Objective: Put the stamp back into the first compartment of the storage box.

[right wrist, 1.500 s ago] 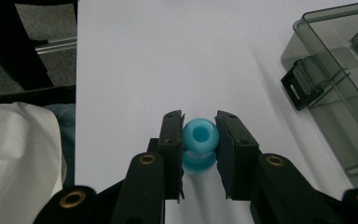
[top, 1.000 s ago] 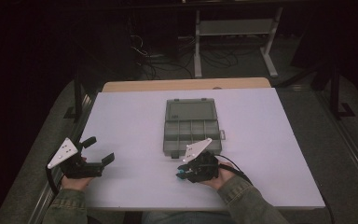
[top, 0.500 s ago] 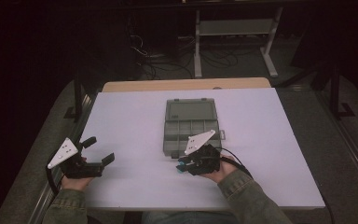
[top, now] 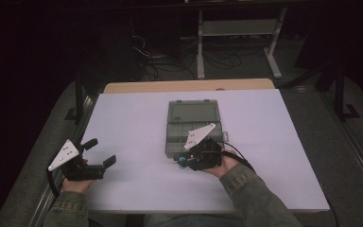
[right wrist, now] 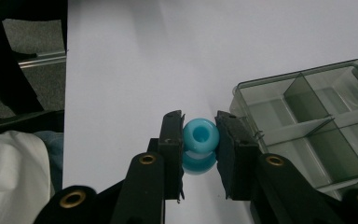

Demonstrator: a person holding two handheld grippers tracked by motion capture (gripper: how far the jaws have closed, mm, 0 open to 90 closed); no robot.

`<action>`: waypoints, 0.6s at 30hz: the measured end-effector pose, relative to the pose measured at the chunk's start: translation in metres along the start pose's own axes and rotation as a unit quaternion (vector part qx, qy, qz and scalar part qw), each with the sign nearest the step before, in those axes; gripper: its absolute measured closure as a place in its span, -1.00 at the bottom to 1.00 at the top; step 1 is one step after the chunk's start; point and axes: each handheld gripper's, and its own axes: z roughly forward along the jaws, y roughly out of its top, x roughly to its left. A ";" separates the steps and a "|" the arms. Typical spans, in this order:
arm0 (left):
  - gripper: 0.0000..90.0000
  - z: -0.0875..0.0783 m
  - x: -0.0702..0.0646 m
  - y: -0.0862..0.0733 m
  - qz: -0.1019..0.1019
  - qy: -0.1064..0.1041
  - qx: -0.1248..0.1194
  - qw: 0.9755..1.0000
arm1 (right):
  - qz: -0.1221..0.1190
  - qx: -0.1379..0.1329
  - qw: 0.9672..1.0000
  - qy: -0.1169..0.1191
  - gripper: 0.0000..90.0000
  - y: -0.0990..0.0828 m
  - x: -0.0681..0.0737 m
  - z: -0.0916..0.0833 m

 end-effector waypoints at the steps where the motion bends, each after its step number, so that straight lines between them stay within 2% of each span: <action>1: -1.00 0.000 0.000 0.000 0.000 0.001 0.001 1.000 | 0.004 -0.001 1.000 0.002 0.59 0.001 -0.001 0.000; 3: -1.00 0.000 0.000 0.000 0.000 0.001 0.000 1.000 | 0.010 0.002 1.000 0.001 0.59 0.004 -0.003 0.000; 4: -1.00 0.000 0.000 0.000 0.000 0.001 0.001 1.000 | -0.002 0.000 1.000 0.001 0.59 0.004 -0.006 0.001; 5: -1.00 0.000 0.000 0.000 0.001 0.000 0.000 1.000 | 0.007 0.003 1.000 0.002 0.59 0.005 -0.006 0.000; 10: -1.00 0.001 0.000 0.000 -0.001 0.000 -0.002 1.000 | 0.014 0.001 1.000 0.004 0.59 0.007 -0.010 0.001; 11: -1.00 0.001 0.000 0.000 0.000 0.000 -0.002 1.000 | 0.007 0.002 1.000 0.000 0.59 0.007 -0.011 0.002; 15: -1.00 0.001 0.000 0.000 0.002 0.000 0.000 1.000 | 0.016 0.008 1.000 0.000 0.59 0.008 -0.015 0.003; 17: -1.00 0.001 0.000 0.000 0.000 0.000 -0.001 1.000 | 0.006 0.006 1.000 0.000 0.59 0.009 -0.019 0.004; 18: -1.00 0.001 0.000 0.000 0.001 0.000 -0.001 1.000 | 0.011 0.008 1.000 -0.002 0.59 0.010 -0.019 0.004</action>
